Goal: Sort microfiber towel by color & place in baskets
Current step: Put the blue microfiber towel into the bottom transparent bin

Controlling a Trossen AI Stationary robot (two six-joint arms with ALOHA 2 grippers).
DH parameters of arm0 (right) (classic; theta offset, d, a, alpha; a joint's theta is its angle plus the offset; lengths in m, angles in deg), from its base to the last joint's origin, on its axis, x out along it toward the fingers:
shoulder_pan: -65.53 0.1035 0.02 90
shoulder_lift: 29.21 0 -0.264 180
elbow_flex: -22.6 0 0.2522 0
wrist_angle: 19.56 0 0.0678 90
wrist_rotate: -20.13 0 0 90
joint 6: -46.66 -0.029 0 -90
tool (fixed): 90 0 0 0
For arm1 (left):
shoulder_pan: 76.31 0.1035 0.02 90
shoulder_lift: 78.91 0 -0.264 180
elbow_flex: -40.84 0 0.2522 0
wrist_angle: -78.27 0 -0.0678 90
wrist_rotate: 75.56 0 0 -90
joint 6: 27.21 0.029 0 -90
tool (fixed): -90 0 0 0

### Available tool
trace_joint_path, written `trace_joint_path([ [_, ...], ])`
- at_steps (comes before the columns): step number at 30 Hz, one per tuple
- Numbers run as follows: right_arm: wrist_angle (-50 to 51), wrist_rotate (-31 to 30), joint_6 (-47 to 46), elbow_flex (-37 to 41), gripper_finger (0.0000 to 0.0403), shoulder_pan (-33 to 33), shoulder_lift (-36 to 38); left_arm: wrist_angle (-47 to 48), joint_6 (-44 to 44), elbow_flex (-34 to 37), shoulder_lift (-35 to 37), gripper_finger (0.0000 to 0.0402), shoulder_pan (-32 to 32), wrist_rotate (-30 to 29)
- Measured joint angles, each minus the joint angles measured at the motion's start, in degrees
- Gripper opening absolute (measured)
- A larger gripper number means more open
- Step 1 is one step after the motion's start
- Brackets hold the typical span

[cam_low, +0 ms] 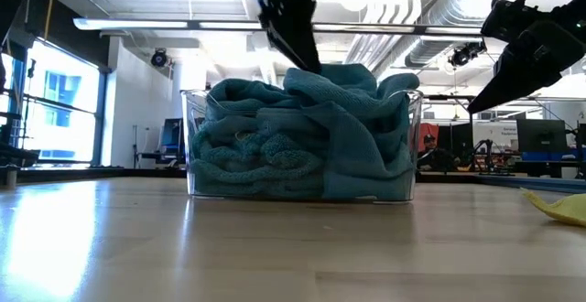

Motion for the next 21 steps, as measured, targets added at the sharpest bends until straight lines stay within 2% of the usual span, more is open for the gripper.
trace_joint_path([
  [2,-0.23,-0.01,-0.04,0.00,0.0000,0.00,0.00,-3.42,-0.95,2.40,0.31,0.0126,1.01,1.19],
  [8,-0.04,0.00,0.03,0.00,0.0000,-0.02,0.00,-15.59,-4.91,13.29,-0.51,0.0126,3.30,11.19],
  [11,-0.03,-0.01,0.09,0.00,0.0000,-0.01,0.00,-21.80,-7.32,18.28,-0.28,0.0126,3.91,11.86],
  [13,-0.02,-0.01,0.20,0.00,0.0000,-0.02,0.00,-22.63,-8.86,20.10,-0.23,0.0126,4.36,12.03],
  [21,-0.04,-0.03,1.27,0.00,0.0000,-0.01,0.00,-23.92,-10.73,22.12,0.11,0.0126,5.09,13.75],
])
